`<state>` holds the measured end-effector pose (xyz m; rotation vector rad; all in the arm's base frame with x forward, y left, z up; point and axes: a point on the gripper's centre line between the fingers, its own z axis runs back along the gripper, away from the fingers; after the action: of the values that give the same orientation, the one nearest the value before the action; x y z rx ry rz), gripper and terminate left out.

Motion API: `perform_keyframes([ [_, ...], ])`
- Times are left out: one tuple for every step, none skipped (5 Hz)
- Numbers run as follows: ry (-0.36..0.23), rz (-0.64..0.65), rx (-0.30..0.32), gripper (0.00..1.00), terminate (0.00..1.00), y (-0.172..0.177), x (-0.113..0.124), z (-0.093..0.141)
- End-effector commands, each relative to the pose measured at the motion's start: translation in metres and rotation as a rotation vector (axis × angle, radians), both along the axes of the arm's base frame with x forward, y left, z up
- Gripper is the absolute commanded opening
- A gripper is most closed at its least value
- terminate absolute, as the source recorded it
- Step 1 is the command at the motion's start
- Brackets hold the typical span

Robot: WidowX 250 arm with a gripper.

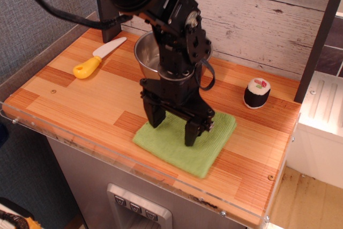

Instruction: Put the cloth in front of the pot.

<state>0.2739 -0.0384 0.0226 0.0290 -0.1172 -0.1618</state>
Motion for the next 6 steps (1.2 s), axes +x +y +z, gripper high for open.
perform_keyframes([
  [-0.021,-0.02,0.001,1.0,0.0,0.005,0.005,-0.004],
  [0.015,-0.009,0.017,1.0,0.0,0.015,0.001,-0.018],
  [0.044,0.001,0.028,1.0,0.0,0.024,-0.001,-0.029],
  [0.056,-0.002,0.043,1.0,0.0,0.031,-0.002,-0.031],
  [0.051,0.01,0.058,1.0,0.0,0.041,-0.005,-0.025],
  [0.052,0.056,0.059,1.0,0.0,0.061,-0.011,-0.019],
])
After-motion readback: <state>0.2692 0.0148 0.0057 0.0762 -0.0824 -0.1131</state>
